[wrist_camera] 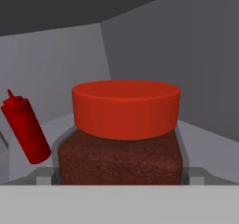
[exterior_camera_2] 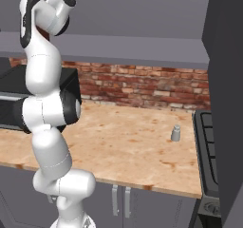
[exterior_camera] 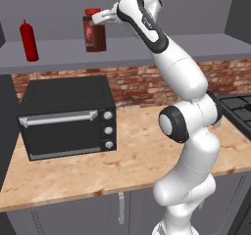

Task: Collect the paprika, ketchup, and shaker from the cabinet and place them next to the stove.

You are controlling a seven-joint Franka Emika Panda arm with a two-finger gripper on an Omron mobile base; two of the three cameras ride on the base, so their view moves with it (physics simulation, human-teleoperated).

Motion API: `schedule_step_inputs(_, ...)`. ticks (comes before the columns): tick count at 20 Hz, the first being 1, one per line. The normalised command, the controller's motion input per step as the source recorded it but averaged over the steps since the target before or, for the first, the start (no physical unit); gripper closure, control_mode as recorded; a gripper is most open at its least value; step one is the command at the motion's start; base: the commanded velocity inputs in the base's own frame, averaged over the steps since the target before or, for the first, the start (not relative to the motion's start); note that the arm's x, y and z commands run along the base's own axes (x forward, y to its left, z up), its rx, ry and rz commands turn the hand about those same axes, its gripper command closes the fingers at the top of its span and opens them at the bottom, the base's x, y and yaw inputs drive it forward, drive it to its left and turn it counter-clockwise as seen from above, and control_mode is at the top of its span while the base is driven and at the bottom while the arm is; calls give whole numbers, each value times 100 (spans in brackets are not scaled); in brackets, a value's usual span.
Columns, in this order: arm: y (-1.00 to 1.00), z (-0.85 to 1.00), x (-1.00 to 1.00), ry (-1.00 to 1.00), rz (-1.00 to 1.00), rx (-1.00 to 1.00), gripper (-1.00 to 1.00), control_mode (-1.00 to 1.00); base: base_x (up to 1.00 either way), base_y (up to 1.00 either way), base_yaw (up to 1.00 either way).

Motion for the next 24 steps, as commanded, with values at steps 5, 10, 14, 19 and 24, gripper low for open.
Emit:
schedule_step_inputs(5, 0, 0, 0, 0, 0, 0, 100, -100, 0, 0, 0)
schedule_step_inputs(10, 0, 0, 0, -1, 0, 0, 100, -100, 0, 0, 0)
schedule_step_inputs(14, 0, -2, -2, -5, 0, 0, 100, -100, 0, 0, 0)
schedule_step_inputs(19, 0, -6, -16, -8, 0, 0, 100, -100, 0, 0, 0)
schedule_step_inputs(24, -1, -13, -77, -13, 0, 0, 100, -100, 0, 0, 0)
